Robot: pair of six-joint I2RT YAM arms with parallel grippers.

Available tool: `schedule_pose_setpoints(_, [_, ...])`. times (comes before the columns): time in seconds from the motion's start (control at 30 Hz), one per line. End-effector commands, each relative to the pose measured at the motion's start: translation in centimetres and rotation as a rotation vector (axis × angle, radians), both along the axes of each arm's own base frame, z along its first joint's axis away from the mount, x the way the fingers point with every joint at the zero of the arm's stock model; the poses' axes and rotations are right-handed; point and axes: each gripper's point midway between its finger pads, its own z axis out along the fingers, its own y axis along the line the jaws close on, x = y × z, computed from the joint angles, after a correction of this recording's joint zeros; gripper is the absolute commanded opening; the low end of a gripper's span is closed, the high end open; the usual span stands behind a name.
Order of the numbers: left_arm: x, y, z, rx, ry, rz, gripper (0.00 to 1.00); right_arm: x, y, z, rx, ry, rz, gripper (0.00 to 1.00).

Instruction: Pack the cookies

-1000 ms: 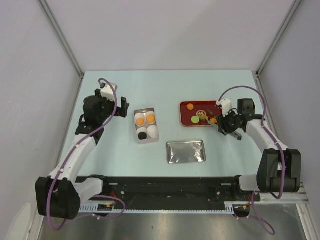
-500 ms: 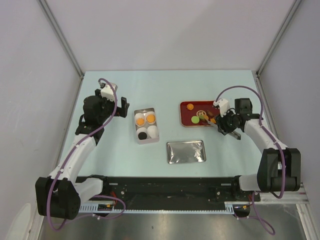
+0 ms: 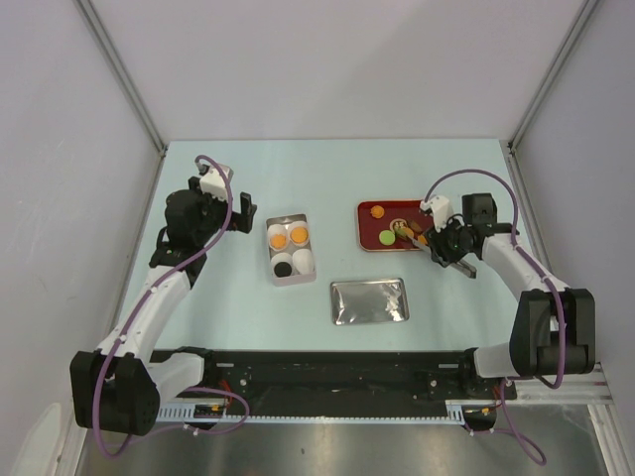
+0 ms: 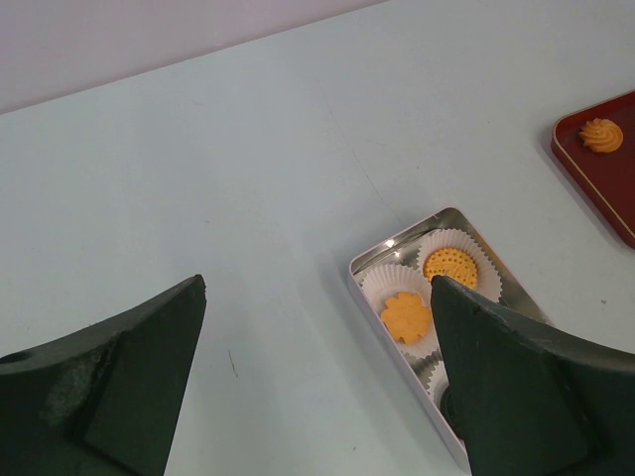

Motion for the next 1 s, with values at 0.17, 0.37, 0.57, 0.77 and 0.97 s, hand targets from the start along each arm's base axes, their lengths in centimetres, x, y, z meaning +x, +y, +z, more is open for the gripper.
schedule_pose_setpoints(0.17, [0.3,-0.3,1.4,0.002,-0.045,-0.016,1.0,1.8,0.4,2.2,0.006,-0.061,0.016,0.43])
schedule_pose_setpoints(0.37, [0.3,-0.3,1.4,0.003,-0.045,-0.015,1.0,1.9,0.5,2.4,0.011,-0.056,0.017,0.39])
schedule_pose_setpoints(0.57, [0.3,-0.3,1.3,0.003,-0.043,-0.015,1.0,2.4,0.8,3.5,0.031,-0.077,0.017,0.37])
schedule_pose_setpoints(0.77, [0.3,-0.3,1.3,0.001,-0.041,-0.016,1.0,2.9,1.4,5.1,0.054,-0.113,0.017,0.37])
schedule_pose_setpoints(0.97, [0.4,-0.3,1.3,0.003,-0.042,-0.016,1.0,3.2,2.6,6.9,0.072,-0.153,0.033,0.37])
